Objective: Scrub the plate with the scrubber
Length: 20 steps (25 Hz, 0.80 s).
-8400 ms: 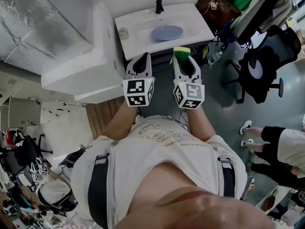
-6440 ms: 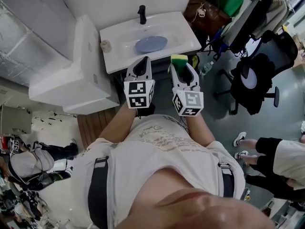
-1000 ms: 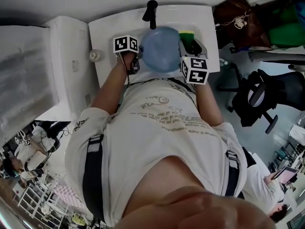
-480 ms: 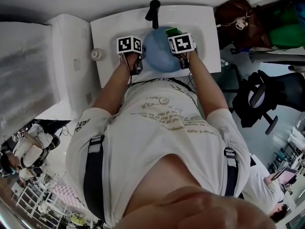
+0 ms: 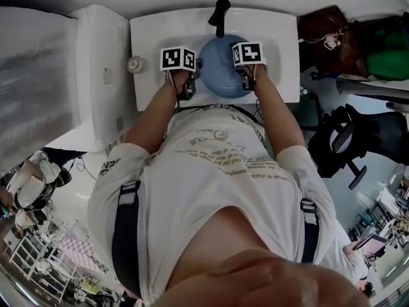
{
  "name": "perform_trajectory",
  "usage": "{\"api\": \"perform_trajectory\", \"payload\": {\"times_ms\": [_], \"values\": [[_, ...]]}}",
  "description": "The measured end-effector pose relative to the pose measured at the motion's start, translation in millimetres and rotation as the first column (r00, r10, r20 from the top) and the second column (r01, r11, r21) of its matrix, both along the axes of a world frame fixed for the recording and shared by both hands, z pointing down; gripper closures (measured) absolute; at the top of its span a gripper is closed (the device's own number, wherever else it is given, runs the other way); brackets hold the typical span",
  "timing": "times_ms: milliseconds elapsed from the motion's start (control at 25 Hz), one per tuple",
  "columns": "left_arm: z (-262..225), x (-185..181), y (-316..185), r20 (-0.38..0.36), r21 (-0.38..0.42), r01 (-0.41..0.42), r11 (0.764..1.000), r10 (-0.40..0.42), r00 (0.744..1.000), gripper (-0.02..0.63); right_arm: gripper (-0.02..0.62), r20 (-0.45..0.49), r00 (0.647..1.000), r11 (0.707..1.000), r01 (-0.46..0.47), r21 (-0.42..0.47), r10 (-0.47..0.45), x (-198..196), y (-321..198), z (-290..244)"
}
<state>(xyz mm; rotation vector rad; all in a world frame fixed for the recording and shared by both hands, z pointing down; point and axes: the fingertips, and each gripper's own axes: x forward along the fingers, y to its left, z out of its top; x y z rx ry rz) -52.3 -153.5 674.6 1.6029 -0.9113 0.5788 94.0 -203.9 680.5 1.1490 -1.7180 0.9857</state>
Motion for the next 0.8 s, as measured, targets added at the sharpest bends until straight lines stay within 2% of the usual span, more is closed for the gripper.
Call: {"api": "perform_trajectory", "payload": {"times_ms": [200, 320, 520, 800], "values": [[-4.6, 9.0, 5.9, -0.018, 0.035, -0.039, 0.999, 0.04, 0.999, 0.572, 0.414, 0.05, 0.998, 0.999, -0.022, -0.041, 0.024, -10.0, -1.7, 3.6], [-5.0, 9.1, 9.0, -0.023, 0.039, -0.032, 0.999, 0.033, 0.999, 0.572, 0.414, 0.052, 0.999, 0.999, 0.014, -0.048, -0.011, -22.0, -1.1, 1.9], [-9.2, 10.2, 9.2, -0.018, 0.056, -0.032, 0.998, 0.033, 0.999, 0.572, 0.414, 0.108, 0.993, 0.997, 0.056, -0.058, -0.05, -47.9, 3.9, -3.9], [-7.2, 5.1, 12.4, -0.003, 0.058, -0.01, 0.998, 0.01, 1.0, 0.572, 0.414, 0.085, 0.986, 0.988, 0.151, -0.039, -0.147, -74.5, 21.3, -5.9]]}}
